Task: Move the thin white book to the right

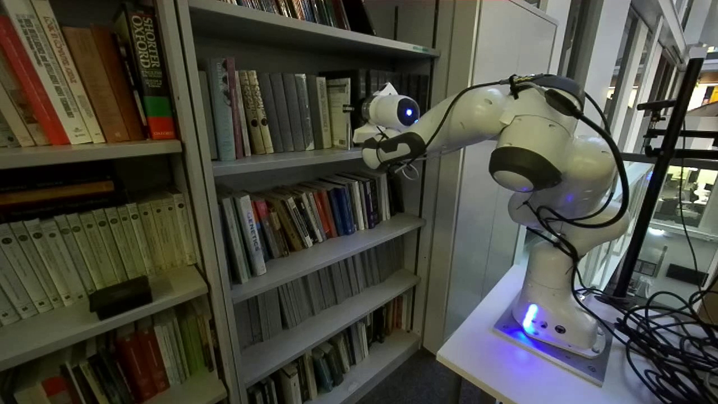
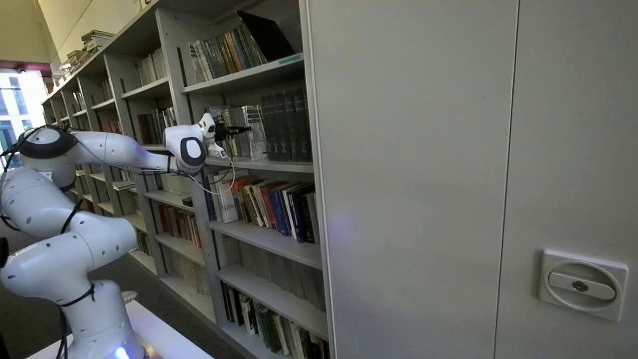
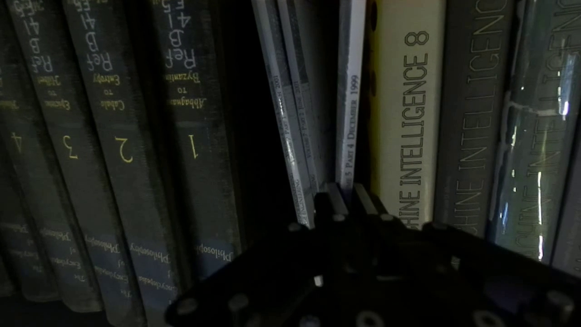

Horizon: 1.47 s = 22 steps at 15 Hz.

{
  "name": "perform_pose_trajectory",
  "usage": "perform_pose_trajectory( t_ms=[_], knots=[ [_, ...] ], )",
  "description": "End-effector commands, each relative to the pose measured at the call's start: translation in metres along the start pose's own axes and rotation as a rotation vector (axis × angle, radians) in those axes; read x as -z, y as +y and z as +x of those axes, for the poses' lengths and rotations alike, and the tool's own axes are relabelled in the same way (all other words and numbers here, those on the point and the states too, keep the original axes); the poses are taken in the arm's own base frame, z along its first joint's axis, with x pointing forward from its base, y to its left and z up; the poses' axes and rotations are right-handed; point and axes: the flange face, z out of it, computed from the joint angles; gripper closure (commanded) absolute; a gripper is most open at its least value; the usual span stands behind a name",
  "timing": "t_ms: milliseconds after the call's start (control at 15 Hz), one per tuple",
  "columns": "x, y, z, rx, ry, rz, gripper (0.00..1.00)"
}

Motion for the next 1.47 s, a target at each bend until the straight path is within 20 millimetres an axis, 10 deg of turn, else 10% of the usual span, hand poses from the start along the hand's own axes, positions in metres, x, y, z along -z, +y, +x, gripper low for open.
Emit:
perform_pose_trajectory(
  t_ms=[0, 1400],
  knots=[
    [-0.009, 0.004, 0.012, -0.017, 0.025, 0.003, 0.98],
    [-0.045, -0.005, 0.009, -0.005, 0.038, 0.008, 0.98]
  ],
)
